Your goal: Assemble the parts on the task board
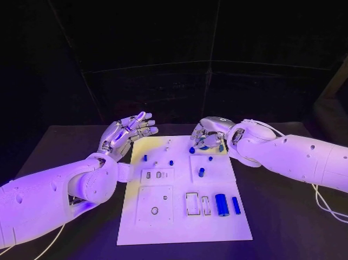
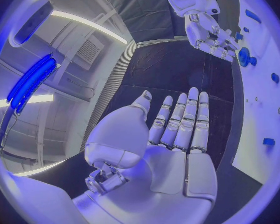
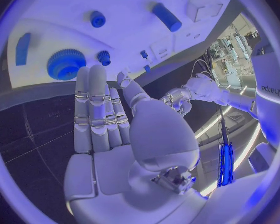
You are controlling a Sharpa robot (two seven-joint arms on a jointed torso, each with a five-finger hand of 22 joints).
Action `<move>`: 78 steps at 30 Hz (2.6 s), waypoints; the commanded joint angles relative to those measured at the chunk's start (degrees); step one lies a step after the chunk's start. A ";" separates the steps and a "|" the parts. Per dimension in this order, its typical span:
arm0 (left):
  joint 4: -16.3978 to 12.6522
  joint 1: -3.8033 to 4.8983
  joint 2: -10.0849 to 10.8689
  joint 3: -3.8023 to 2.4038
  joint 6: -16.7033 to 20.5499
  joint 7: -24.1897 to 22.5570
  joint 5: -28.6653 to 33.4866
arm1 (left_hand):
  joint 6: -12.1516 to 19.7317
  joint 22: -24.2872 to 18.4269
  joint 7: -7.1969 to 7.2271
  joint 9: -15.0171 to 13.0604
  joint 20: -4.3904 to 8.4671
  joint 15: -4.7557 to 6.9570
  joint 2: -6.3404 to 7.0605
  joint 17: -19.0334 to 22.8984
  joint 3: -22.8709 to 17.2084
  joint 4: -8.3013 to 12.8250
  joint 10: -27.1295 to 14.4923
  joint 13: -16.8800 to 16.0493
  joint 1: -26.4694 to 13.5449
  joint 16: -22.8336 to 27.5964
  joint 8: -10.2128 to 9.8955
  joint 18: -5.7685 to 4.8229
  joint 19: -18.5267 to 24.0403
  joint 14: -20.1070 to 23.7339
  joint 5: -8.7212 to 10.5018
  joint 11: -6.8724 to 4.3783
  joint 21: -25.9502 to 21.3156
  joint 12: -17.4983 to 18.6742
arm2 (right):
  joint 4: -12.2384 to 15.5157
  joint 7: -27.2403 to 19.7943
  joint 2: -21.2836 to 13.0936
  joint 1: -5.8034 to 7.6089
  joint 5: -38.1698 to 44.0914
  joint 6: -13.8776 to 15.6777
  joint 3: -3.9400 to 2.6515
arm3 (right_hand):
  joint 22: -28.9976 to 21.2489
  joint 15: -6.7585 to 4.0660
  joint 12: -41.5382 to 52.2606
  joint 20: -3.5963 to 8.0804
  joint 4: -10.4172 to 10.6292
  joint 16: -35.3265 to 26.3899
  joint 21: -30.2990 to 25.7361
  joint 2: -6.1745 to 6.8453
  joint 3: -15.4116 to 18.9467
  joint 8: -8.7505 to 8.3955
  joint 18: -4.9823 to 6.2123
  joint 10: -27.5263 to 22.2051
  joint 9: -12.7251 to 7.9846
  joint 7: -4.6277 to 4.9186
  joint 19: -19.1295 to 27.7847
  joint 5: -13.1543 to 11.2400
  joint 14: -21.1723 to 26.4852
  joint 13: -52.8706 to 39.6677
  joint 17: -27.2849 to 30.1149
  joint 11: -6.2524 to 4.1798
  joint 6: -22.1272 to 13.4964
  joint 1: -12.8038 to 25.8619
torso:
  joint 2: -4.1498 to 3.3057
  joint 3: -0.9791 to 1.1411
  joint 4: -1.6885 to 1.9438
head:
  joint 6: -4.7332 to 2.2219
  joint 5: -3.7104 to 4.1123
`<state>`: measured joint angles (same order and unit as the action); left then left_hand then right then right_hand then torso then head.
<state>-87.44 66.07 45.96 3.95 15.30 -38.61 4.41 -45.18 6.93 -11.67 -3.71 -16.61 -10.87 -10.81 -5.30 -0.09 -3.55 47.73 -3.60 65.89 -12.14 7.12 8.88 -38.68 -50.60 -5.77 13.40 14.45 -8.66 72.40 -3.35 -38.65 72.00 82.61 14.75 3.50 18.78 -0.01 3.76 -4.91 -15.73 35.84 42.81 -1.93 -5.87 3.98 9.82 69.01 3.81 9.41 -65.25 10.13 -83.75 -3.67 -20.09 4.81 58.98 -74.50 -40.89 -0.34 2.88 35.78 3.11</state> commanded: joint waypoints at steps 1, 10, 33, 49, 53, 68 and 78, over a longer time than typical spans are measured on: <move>-1.03 0.10 0.18 -0.07 -3.46 -3.98 0.69 | -0.75 -0.19 -4.88 -0.08 0.04 -0.03 -0.18 0.14 0.73 -0.92 0.41 -0.04 -1.52 0.40 0.22 0.95 -0.70 -0.57 0.17 0.03 0.24 -0.23 | 0.62 4.44 0.21 0.18 10.30 -4.15 -0.08 | 0.60 0.20 -0.22 -0.11 0.20 2.10 1.06 0.23 -0.25 -0.28 0.60 -0.83 -0.04 -0.20 -0.38 -0.46 -2.29 -0.05 -1.34 0.31 -0.28 0.76 | -1.03 -0.03 0.15 | -0.29 0.08; -1.99 0.10 0.80 -0.07 -3.88 -3.72 1.01 | -0.81 -0.45 -4.90 -0.08 0.06 -0.02 -0.97 0.32 1.49 -2.73 0.50 -0.04 -3.41 0.60 0.34 0.93 -0.96 -0.78 0.01 0.05 0.15 -0.26 | 1.54 6.31 0.58 0.30 13.49 -6.24 -0.10 | 2.53 0.52 -0.02 -0.51 0.56 11.02 4.32 0.59 -0.83 -0.19 0.66 -2.98 0.00 -0.16 0.41 -0.46 -1.22 -0.10 -9.29 0.70 -0.43 0.71 | -1.56 -0.05 0.21 | 0.12 0.32; -1.77 0.12 1.19 -0.07 -4.75 -2.82 1.28 | -0.79 -0.50 -4.90 -0.08 0.07 -0.03 -1.26 0.35 1.44 -2.92 0.50 -0.04 -3.49 0.64 0.37 0.93 -0.99 -0.80 -0.03 0.04 0.12 -0.26 | 1.28 7.28 1.59 0.33 14.38 -5.82 -0.11 | 10.88 0.22 -0.06 -0.36 1.99 30.26 14.37 -0.17 -6.02 -0.24 0.11 -1.47 -0.03 -0.28 -1.61 -0.49 -2.30 -0.04 -29.76 0.35 0.23 1.51 | -1.84 0.13 0.16 | 0.85 0.21; -1.32 0.13 1.06 -0.07 -5.44 -1.92 1.29 | -0.77 -0.52 -4.89 -0.08 0.07 -0.03 -1.32 0.37 1.42 -2.94 0.49 -0.03 -3.46 0.66 0.38 0.93 -1.02 -0.80 -0.04 0.04 0.12 -0.25 | -0.20 7.51 2.97 0.33 13.95 -7.69 -0.11 | 14.77 2.11 0.07 -2.20 4.32 54.16 18.66 2.36 -11.95 -0.02 -0.17 -1.46 0.09 0.51 -0.63 -0.73 -6.25 -0.09 -69.91 1.31 -0.03 1.64 | -1.92 0.16 0.32 | 1.40 0.35; -1.26 0.13 1.06 -0.07 -5.58 -1.82 1.29 | -0.77 -0.53 -4.89 -0.08 0.07 -0.03 -1.32 0.37 1.42 -2.93 0.49 -0.03 -3.45 0.67 0.38 0.93 -1.03 -0.79 -0.04 0.04 0.12 -0.25 | -0.37 7.37 3.15 0.33 13.71 -7.30 -0.11 | 16.58 1.86 0.27 -2.07 4.65 54.16 19.90 1.87 -13.18 0.27 -0.41 -0.52 0.20 0.29 -1.36 -0.90 -6.25 -0.17 -69.91 1.01 0.90 1.12 | -1.91 0.17 0.33 | 1.48 0.33; -1.02 0.19 1.25 -0.07 -5.86 -1.49 1.29 | -0.70 -0.57 -4.88 -0.08 0.07 -0.03 -1.38 0.42 1.27 -2.73 0.45 -0.03 -3.15 0.73 0.41 0.94 -1.11 -0.78 -0.07 0.04 0.11 -0.24 | 1.14 7.26 3.05 0.32 10.27 2.64 -1.03 | 21.92 0.82 0.55 -1.75 6.91 54.16 23.67 1.50 -16.22 1.12 -1.21 2.80 0.49 -0.68 -3.52 -1.47 -6.25 -0.33 -69.91 -0.08 4.37 1.27 | -1.93 0.18 0.26 | 1.63 0.05; -0.73 0.25 1.31 -0.07 -5.95 -1.32 1.87 | -0.68 -0.59 -4.87 -0.08 0.07 -0.02 -1.43 0.43 1.18 -2.63 0.45 -0.03 -3.01 0.75 0.42 0.94 -1.14 -0.79 -0.09 0.03 0.11 -0.24 | -0.05 10.52 4.95 0.46 9.08 5.88 -2.81 | 22.85 -0.73 -0.04 -0.39 10.64 40.42 24.80 3.82 -18.82 0.28 -1.31 3.53 0.35 -1.33 -3.41 -1.80 -1.14 -0.22 -44.90 -0.86 5.22 1.70 | -1.99 0.17 0.43 | 1.21 0.05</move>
<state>-88.17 66.19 47.27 3.93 10.23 -38.62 5.79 -45.67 6.39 -11.57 -3.72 -16.61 -10.87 -11.90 -4.92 1.41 -6.17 47.72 -3.58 62.80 -11.76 7.33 8.85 -39.43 -50.99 -5.77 13.41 14.44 -8.65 72.68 5.44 -34.05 72.26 92.77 17.45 0.78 41.58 -0.54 3.88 -5.72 -5.48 76.44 67.41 1.30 -24.75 4.42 8.87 72.18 4.11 8.81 -68.71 8.35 -84.04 -3.93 -65.24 4.08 63.04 -72.59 -42.81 -0.16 3.20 37.12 3.16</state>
